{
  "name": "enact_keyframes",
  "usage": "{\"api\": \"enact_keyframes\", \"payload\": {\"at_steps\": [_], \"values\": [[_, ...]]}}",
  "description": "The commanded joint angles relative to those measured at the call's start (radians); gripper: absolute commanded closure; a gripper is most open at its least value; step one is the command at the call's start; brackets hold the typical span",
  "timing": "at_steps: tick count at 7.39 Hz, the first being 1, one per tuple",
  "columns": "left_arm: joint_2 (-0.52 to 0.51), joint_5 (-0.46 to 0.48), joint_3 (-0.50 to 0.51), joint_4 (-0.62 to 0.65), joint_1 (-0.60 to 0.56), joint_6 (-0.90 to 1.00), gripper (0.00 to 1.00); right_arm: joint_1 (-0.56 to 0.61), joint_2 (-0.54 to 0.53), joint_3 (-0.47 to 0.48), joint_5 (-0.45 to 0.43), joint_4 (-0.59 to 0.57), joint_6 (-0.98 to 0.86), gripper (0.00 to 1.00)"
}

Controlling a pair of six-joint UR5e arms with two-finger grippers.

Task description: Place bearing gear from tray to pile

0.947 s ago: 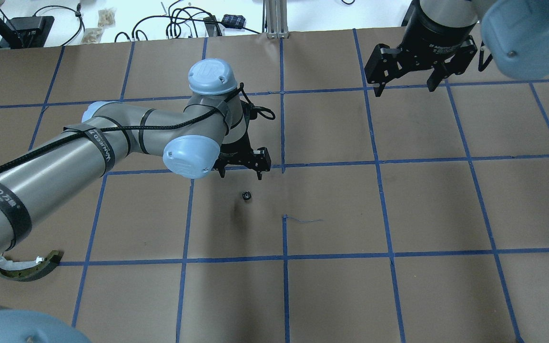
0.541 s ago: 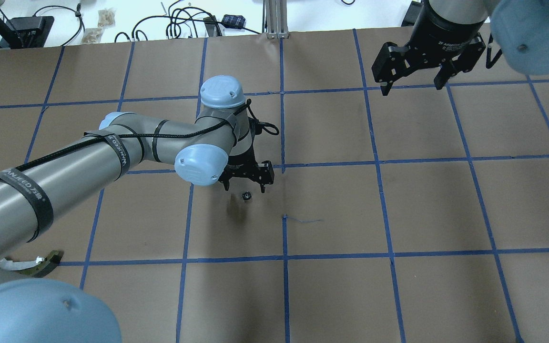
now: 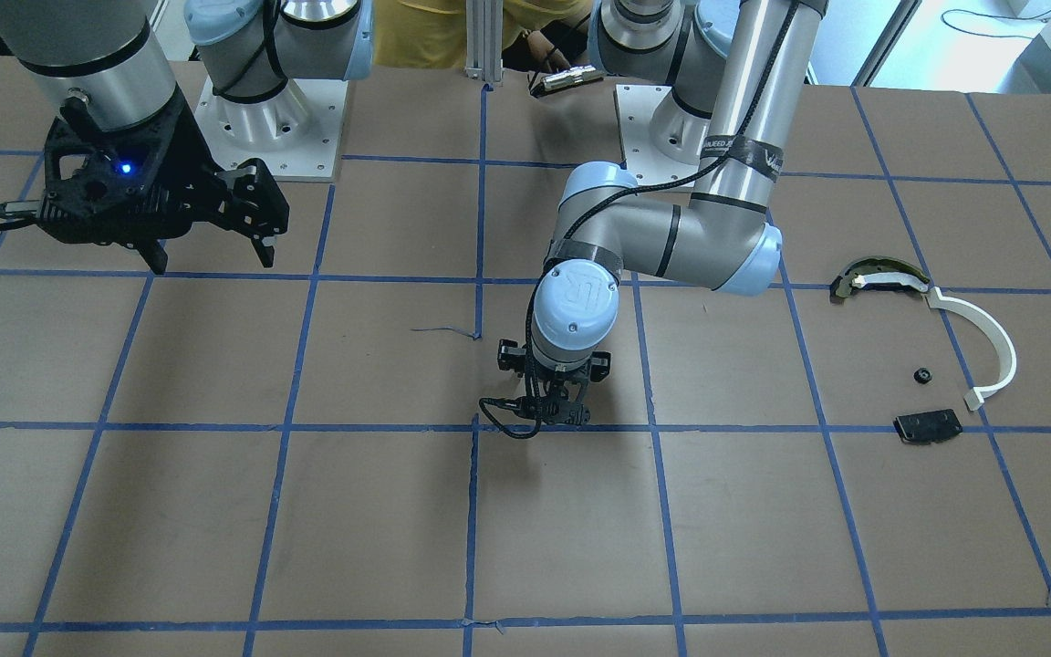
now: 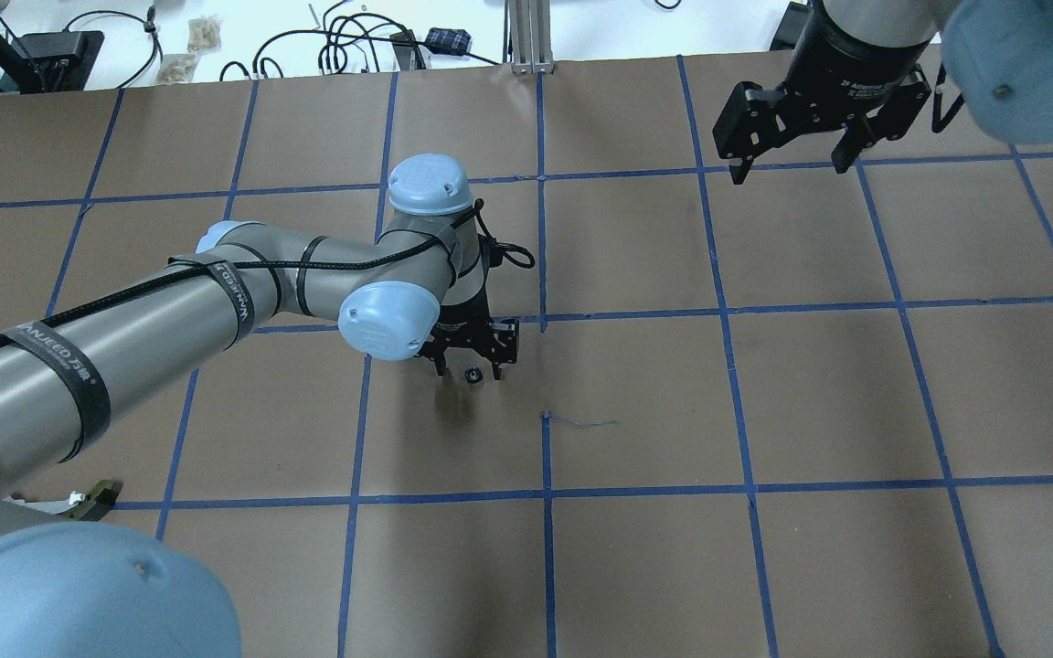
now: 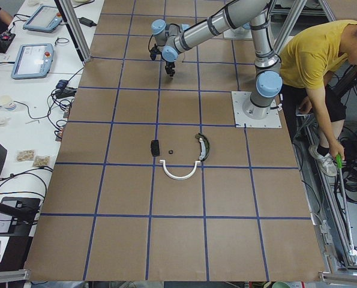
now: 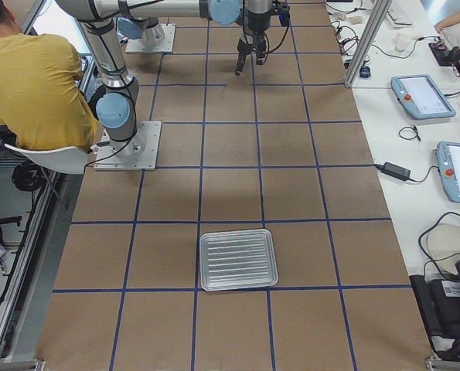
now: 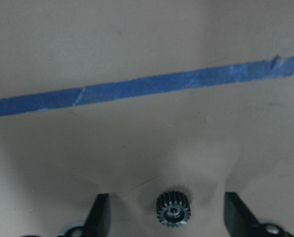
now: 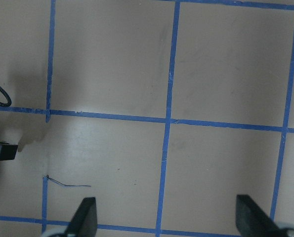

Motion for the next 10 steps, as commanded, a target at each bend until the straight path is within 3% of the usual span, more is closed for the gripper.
{"api": "enact_keyframes", "payload": {"at_steps": [1, 3, 4, 7, 8, 10], "values": [[-0.001, -0.002, 0.000, -0.003, 0.000, -0.001, 0.53, 0.001, -0.001, 0.001, 0.002, 0.001, 0.000, 0.00], [-0.001, -0.003, 0.001, -0.006, 0.000, -0.021, 0.95, 0.001, -0.001, 0.001, 0.002, 0.002, 0.000, 0.00], [-0.001, -0.002, 0.001, -0.011, 0.000, -0.021, 1.00, 0.001, -0.001, 0.001, 0.002, 0.002, 0.000, 0.00], [0.018, 0.014, 0.035, -0.034, 0.026, 0.000, 1.00, 0.001, -0.002, 0.001, 0.003, 0.002, 0.000, 0.00], [0.032, 0.059, 0.084, -0.123, 0.088, 0.029, 1.00, 0.001, -0.001, 0.002, 0.003, 0.002, 0.000, 0.00], [0.050, 0.134, 0.216, -0.363, 0.292, 0.262, 1.00, 0.000, -0.002, 0.001, 0.003, 0.002, 0.002, 0.00]]}}
